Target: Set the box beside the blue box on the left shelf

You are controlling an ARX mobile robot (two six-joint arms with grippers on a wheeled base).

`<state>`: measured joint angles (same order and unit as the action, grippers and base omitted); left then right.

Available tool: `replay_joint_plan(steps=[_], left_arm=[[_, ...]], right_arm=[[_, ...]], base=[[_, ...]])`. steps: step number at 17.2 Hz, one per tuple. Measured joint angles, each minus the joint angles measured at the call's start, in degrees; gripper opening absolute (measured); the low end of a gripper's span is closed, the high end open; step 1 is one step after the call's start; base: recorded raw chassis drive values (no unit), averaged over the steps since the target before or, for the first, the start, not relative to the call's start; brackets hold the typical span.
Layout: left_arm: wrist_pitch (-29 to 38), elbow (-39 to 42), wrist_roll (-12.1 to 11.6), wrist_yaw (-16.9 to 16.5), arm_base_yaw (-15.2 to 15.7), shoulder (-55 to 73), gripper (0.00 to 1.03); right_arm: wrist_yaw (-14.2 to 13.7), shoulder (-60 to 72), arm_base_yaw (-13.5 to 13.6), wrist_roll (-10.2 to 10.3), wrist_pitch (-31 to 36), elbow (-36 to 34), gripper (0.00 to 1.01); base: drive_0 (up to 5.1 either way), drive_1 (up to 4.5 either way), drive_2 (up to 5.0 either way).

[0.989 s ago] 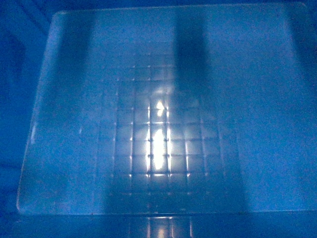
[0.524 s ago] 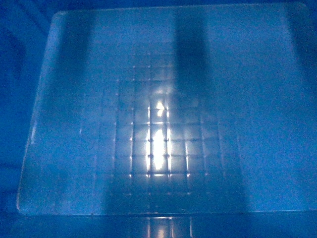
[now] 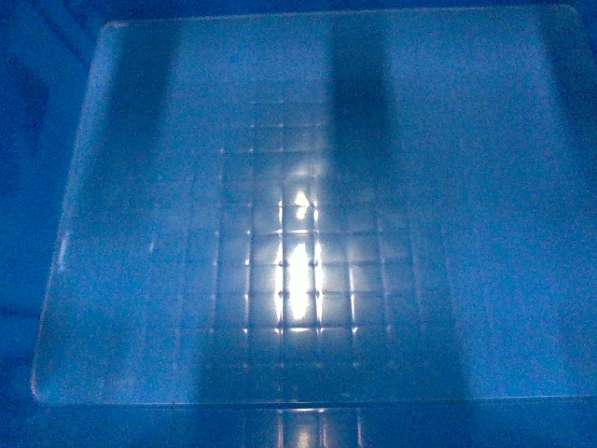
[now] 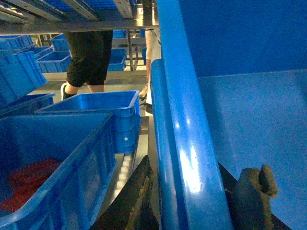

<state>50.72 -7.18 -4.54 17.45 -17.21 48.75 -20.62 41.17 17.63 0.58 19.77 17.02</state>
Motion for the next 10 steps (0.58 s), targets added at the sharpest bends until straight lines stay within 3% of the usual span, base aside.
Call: replay_joint_plan(steps=[1, 2, 3, 4, 5, 6, 10], left_arm=[[0.00, 0.00, 0.00, 0.00, 0.00, 0.00, 0.31], [-6.95, -1.29, 1.44, 0.70, -0.17, -1.88, 0.31], [-20.06, -4.92, 2.71, 1.07, -0.55, -5.77, 0.30], [-24.74, -5.20, 4.35, 0.90, -0.61, -5.01, 0.30], [-23.82, -5.20, 5.35, -0.24, -0.26, -1.92, 0.30], [-21.14, -6.10, 5.40, -1.99, 0.63, 2.29, 0.30], [-19.19, -9.62, 3.91, -4.11, 1.84, 7.67, 0.30]], right_arm=[[0.00, 0.00, 0.00, 0.00, 0.00, 0.00, 0.20], [-1.11, 0.02, 0.42, 0.02, -2.58, 0.63, 0.20], [-5.73, 0.52, 2.29, 0.98, -9.38, 3.04, 0.20], [-5.42, 1.40, 2.12, 1.36, -12.13, 3.15, 0.20], [-4.24, 2.69, 0.61, 1.25, -12.24, 3.17, 0.20], [-0.33, 5.84, -2.49, 1.11, -11.63, 3.65, 0.20], [5.03, 11.54, -6.60, 1.33, -10.27, 6.29, 0.20]], base=[[0.0, 0.00, 0.0], [0.0, 0.00, 0.0], [0.0, 0.00, 0.0], [0.0, 0.00, 0.0], [0.0, 0.00, 0.0], [0.0, 0.00, 0.0], [0.0, 0.00, 0.0]])
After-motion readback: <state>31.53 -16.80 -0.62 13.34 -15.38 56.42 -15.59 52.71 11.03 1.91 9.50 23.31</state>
